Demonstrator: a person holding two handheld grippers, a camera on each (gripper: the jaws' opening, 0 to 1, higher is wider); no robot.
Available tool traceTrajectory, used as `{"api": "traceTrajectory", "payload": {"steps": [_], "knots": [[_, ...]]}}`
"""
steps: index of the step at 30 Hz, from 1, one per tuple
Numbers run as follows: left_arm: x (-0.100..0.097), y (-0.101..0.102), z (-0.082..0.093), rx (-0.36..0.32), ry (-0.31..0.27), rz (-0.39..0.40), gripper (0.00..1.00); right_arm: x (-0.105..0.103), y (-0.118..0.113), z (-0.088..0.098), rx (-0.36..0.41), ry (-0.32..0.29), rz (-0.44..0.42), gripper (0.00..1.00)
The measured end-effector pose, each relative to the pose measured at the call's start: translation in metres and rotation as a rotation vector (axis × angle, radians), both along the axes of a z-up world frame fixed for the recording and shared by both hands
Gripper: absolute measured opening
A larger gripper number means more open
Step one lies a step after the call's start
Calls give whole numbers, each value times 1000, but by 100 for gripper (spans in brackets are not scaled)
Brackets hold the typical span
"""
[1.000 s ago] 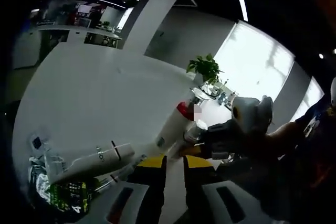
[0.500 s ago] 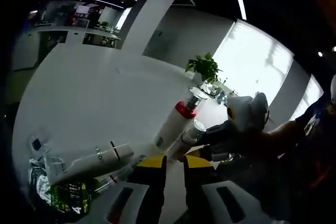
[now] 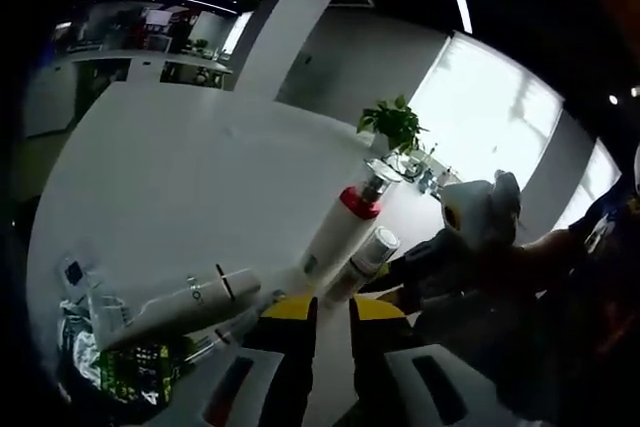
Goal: Arrange the skincare products in the storage area until every visible bottle or jar stands upright without overlapping.
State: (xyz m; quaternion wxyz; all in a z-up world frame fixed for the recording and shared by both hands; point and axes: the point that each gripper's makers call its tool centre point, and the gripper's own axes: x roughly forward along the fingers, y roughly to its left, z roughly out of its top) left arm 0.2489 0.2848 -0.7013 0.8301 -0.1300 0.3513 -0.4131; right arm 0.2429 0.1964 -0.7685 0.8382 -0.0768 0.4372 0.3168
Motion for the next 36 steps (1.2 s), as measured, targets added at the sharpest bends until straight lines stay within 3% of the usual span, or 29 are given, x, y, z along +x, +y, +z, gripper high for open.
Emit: {"api": "traceTrajectory", "payload": {"steps": [9, 14, 21, 24, 27, 32, 36], "knots": [[-2, 2, -12, 81, -26, -19, 15, 5, -6, 11, 101, 28, -85, 15], [-1, 4, -23, 207, -101, -55, 16, 3, -2, 16, 164, 53, -100, 13], [-5, -12, -21, 236, -146, -88, 16, 7, -5, 21, 175, 35, -111, 13], [-12, -27, -24, 281, -178, -157, 16, 6, -4, 21, 177, 47, -104, 14], [-15, -43, -25, 296, -168, -192, 16, 6, -7, 21, 144, 34, -92, 15], [-7, -53, -38, 446, -173, -217, 16, 12, -12, 26, 81, -23, -57, 17], [-7, -68, -47, 448, -94, -226, 16, 13, -12, 26, 46, -50, -17, 17]]}}
